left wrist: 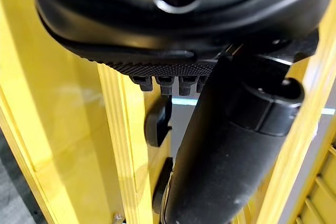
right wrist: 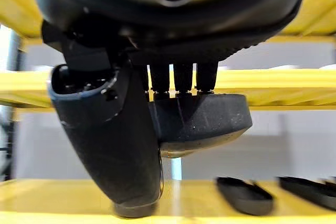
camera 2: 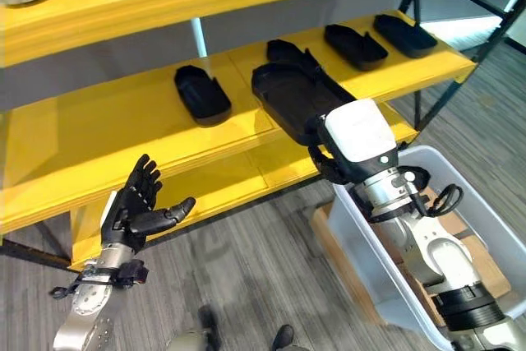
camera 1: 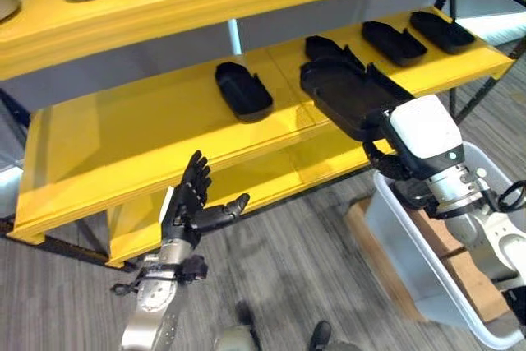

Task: Move parts from the plastic box to the shelf.

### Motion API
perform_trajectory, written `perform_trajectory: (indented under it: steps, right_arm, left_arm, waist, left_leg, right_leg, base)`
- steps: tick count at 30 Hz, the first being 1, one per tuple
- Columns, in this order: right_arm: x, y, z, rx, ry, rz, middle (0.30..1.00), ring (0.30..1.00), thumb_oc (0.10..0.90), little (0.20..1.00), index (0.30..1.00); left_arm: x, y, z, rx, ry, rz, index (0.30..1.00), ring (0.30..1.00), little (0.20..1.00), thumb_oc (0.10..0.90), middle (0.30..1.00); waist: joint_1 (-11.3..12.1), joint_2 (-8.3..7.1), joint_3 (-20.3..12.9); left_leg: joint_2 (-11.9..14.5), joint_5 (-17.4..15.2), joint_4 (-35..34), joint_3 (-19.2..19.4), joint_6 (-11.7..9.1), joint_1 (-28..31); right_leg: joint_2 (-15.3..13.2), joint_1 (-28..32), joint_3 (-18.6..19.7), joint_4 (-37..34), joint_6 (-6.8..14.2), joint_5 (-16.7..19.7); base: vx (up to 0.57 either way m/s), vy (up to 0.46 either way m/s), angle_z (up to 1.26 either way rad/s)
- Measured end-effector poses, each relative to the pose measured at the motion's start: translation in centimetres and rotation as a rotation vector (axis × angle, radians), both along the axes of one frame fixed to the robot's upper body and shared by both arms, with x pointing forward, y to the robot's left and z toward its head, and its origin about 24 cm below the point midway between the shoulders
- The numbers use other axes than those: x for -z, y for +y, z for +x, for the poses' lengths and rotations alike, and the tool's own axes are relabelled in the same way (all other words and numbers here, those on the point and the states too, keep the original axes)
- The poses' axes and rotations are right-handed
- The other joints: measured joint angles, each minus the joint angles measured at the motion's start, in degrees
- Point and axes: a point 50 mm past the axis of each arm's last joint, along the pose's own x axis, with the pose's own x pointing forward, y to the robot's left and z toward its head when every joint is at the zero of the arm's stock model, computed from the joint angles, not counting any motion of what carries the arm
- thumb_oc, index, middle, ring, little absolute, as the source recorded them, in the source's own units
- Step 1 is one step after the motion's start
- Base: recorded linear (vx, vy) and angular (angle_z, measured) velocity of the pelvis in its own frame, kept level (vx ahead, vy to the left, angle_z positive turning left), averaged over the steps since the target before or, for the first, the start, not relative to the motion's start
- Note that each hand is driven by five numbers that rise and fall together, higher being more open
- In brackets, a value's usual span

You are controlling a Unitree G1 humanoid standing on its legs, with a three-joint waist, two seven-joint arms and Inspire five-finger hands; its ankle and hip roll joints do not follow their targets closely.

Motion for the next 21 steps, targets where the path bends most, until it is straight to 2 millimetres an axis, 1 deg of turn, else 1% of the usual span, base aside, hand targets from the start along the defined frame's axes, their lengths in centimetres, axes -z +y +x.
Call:
perform_trajectory:
  steps: [1,2,3,4,5,6,7,8,9,10,12,13,15,17,21]
  right_arm:
    - [-0.2,-0.3,-0.1,0.013,-0.015,0.012,0.300,0.300,0.400,0.300,0.300]
    - [-0.2,-1.3,-0.5,0.052,-0.032,0.033,0.300,0.300,0.400,0.300,0.300]
    - [0.0,-2.3,-0.9,0.094,-0.038,0.046,0.300,0.300,0.400,0.300,0.300]
    - [0.2,-2.7,-0.9,0.121,-0.028,0.047,0.300,0.300,0.400,0.300,0.300]
    - [0.1,-3.4,-1.1,0.157,-0.033,0.058,0.300,0.300,0.400,0.300,0.300]
    - [-0.3,-3.9,-1.0,0.189,-0.063,0.085,0.300,0.300,0.400,0.300,0.300]
    - [1.4,-3.0,-1.1,0.184,-0.024,0.163,0.300,0.300,0.400,0.300,0.300]
    - [1.8,-2.5,-1.2,0.161,-0.004,0.149,0.300,0.300,0.400,0.300,0.300]
    - [1.7,-1.9,-1.3,0.116,-0.008,0.142,0.300,0.300,0.400,0.300,0.300]
    - [1.3,-1.5,-1.4,0.093,-0.025,0.140,0.300,0.300,0.400,0.300,0.300]
    - [0.6,-0.7,-1.6,0.049,-0.053,0.139,0.300,0.300,0.400,0.300,0.300]
    - [0.6,-0.3,-1.7,0.025,-0.056,0.138,0.300,0.300,0.400,0.300,0.300]
    - [0.5,-0.1,-1.8,0.011,-0.057,0.135,0.300,0.300,0.400,0.300,0.300]
    - [0.4,0.0,-1.8,0.007,-0.063,0.136,0.300,0.300,0.400,0.300,0.300]
    - [0.3,0.0,-1.6,0.028,-0.067,0.150,0.300,0.300,0.400,0.300,0.300]
  left_arm:
    - [0.0,0.0,0.0,-0.002,0.000,-0.003,1.000,1.000,1.000,0.900,1.000]
    - [-0.1,-0.2,0.2,0.008,-0.005,-0.002,1.000,1.000,1.000,0.900,1.000]
    - [-0.2,-0.4,0.4,0.013,-0.013,-0.005,1.000,1.000,1.000,0.900,1.000]
    - [0.1,-0.4,0.3,-0.001,-0.001,-0.016,1.000,1.000,1.000,0.900,1.000]
    - [0.6,-0.8,0.2,0.011,0.019,-0.023,1.000,1.000,1.000,0.900,1.000]
    - [1.1,-0.7,-0.1,0.031,0.054,-0.004,1.000,1.000,1.000,0.900,1.000]
    - [0.6,0.6,0.1,0.013,0.053,0.054,1.000,1.000,1.000,0.900,1.000]
    - [0.3,1.4,0.2,-0.006,0.045,0.075,1.000,1.000,1.000,0.900,1.000]
    - [-0.3,2.4,0.3,-0.033,0.032,0.105,1.000,1.000,1.000,0.900,1.000]
    - [-0.4,2.6,0.2,-0.042,0.030,0.113,1.000,1.000,1.000,0.900,1.000]
    - [-0.8,2.7,0.3,-0.034,0.020,0.127,1.000,1.000,1.000,0.900,1.000]
    - [-0.9,2.7,0.3,-0.034,0.011,0.127,1.000,1.000,1.000,0.900,1.000]
    - [-0.8,2.6,0.2,-0.034,0.014,0.126,1.000,1.000,1.000,0.900,1.000]
    - [-0.6,2.7,-0.1,-0.038,0.028,0.125,1.000,1.000,1.000,0.900,1.000]
    - [0.1,2.7,-0.6,-0.045,0.054,0.115,1.000,1.000,1.000,0.900,1.000]
  waist:
    - [-0.2,-0.35,0.2]
    - [0.0,-0.97,0.6]
    - [-0.5,-0.81,0.5]
    - [-1.8,-1.47,0.9]
    - [-1.8,-0.73,0.5]
    - [-1.4,1.86,-0.8]
    - [-1.8,-2.51,-0.9]
    - [-1.9,-2.61,-0.7]
    - [-1.0,-3.12,-1.0]
    - [0.3,-3.66,-1.4]
    - [1.5,-3.74,-1.4]
    - [1.9,-3.73,-1.4]
    - [2.4,-3.77,-1.4]
    - [3.0,-4.01,-1.5]
    - [2.9,-4.99,-2.1]
  left_leg:
    - [2.6,0.5,-1.4,-1.2,-0.6,0.1]
    - [6.4,1.5,-1.4,-1.5,-1.7,-1.4]
    - [9.9,2.4,-0.1,-1.3,-1.8,-3.3]
    - [10.3,3.5,0.1,0.2,-0.8,-4.7]
    - [8.9,4.4,-1.3,0.0,-1.9,-4.2]
    - [3.6,6.6,-3.5,-2.4,-5.8,-2.9]
    - [-1.3,6.2,-3.6,-1.9,-2.6,-2.5]
    - [-2.2,6.5,-4.5,-1.8,-1.3,-2.6]
    - [-4.0,6.7,-5.0,-1.8,0.1,-2.8]
    - [-5.8,5.9,-4.7,-0.8,1.4,-2.7]
    - [-8.8,5.1,-4.0,-1.3,2.8,-3.2]
    - [-9.7,5.1,-3.8,-2.4,3.1,-3.7]
    - [-10.2,5.3,-3.9,-3.8,3.4,-4.1]
    - [-10.3,5.2,-3.9,-3.9,3.4,-4.0]
    - [-11.1,5.3,-4.1,-3.2,3.4,-3.9]
  right_leg:
    - [-0.9,0.0,0.4,0.6,0.3,-0.1]
    - [-2.3,0.0,0.6,1.6,2.3,0.7]
    - [-3.4,0.0,-0.1,3.8,3.9,-0.3]
    - [-5.5,0.2,0.0,6.1,5.7,-0.8]
    - [-7.6,0.6,0.6,6.2,7.5,0.2]
    - [-9.7,0.9,2.2,4.4,11.6,2.5]
    - [-13.7,0.7,2.0,4.4,10.5,5.1]
    - [-13.8,-0.9,1.8,6.5,10.5,3.6]
    - [-11.4,-0.5,0.5,6.6,10.5,3.3]
    - [-11.9,0.7,-1.2,5.2,10.1,3.2]
    - [-13.8,2.5,-1.8,3.7,10.4,4.0]
    - [-14.5,3.0,-1.9,3.9,10.4,4.3]
    - [-14.5,3.7,-1.8,3.9,10.6,5.0]
    - [-14.6,3.8,-1.7,4.1,10.6,5.3]
    - [-15.5,3.3,-1.2,4.0,11.0,5.8]
  base:
    - [0.05,0.297,0.08]
    - [0.08,0.372,0.24]
    - [0.06,0.264,0.36]
    - [0.16,0.402,0.34]
    - [0.16,0.331,-0.22]
    - [0.20,0.339,-0.30]
    - [0.11,0.211,-0.23]
    - [0.13,0.243,0.29]
    - [0.08,0.171,0.21]
    - [0.10,0.200,0.26]
    - [0.10,0.153,0.39]
    - [0.09,0.140,0.57]
    - [0.08,0.118,0.42]
    - [0.09,0.113,0.09]
    - [0.07,0.094,-0.08]
